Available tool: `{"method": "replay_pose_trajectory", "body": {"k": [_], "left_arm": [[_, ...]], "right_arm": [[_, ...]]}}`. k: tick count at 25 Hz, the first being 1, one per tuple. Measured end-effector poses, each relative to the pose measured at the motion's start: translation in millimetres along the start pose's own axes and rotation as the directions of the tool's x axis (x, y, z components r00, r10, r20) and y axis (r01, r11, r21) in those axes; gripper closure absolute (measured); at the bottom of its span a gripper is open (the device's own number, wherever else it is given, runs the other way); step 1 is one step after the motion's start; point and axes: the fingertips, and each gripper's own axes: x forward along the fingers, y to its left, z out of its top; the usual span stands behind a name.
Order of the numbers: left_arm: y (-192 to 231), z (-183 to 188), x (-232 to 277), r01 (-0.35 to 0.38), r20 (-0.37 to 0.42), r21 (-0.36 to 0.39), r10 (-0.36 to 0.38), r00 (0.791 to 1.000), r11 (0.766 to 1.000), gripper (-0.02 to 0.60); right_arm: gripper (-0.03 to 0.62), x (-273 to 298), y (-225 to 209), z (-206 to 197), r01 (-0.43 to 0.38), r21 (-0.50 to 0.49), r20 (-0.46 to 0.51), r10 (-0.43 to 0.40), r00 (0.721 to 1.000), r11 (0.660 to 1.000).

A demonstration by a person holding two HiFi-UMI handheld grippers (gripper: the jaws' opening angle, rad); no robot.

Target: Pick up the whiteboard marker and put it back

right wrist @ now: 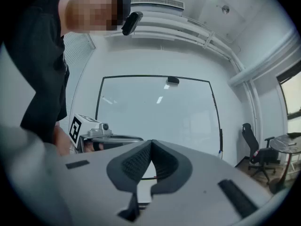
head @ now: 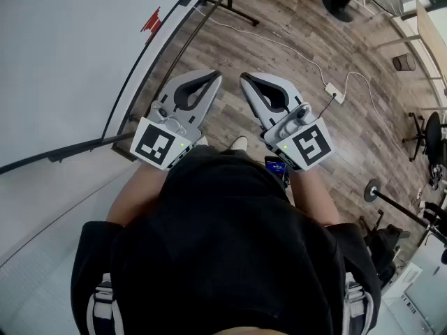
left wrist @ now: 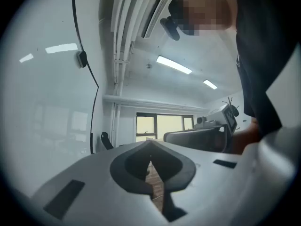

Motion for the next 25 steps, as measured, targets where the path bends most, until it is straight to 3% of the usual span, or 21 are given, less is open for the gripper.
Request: {"method": "replay_pose_trajectory", "body": {"k": [11, 25], "left_arm": [[-15, -3, -15, -0.024, 0.002, -0.024, 0.024, 1.0, 0.999, 0.578], [-58, -4, 61, -0.006, 0.009, -0.003, 0.006, 1.0, 1.0, 0.578]], "right_arm": [[0.6, -21, 6, -5, 0.054, 0.008, -0.013, -0.054, 0.998, 0.998], [0.599, -74, -48, -4, -0.015, 0.045, 0.033, 0.013, 0.999, 0.999]]}}
